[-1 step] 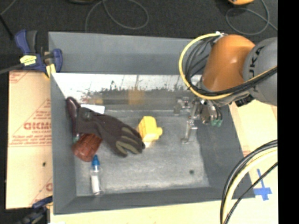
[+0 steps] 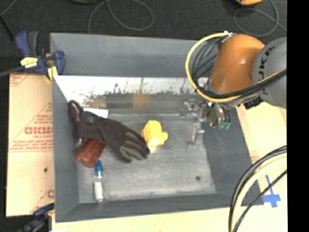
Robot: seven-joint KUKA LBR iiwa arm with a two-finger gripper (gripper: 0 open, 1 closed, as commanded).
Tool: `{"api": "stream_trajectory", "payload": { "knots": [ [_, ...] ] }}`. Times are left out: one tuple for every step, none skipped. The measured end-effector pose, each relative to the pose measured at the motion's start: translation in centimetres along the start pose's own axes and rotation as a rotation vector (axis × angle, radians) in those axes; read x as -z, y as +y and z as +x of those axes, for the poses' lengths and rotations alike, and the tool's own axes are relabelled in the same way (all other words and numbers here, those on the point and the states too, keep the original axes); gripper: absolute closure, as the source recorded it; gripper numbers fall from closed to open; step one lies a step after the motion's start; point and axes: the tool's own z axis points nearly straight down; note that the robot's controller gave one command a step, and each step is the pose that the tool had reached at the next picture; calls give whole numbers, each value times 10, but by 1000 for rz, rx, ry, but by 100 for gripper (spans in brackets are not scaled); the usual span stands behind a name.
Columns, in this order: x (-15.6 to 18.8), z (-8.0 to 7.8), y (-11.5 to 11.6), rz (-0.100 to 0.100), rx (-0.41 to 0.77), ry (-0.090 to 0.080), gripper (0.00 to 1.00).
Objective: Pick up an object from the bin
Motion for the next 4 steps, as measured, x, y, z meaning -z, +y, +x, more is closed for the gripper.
{"api": "stream_trajectory", "payload": {
  "knots": [
    [-28, -15, 17, 3, 38, -8, 0],
    [-58, -11, 45, -2, -42, 6, 0],
    [-68, -17, 47, -2, -292, -2, 0],
    [-84, -5, 71, 1, -256, -1, 0]
  ]
}}
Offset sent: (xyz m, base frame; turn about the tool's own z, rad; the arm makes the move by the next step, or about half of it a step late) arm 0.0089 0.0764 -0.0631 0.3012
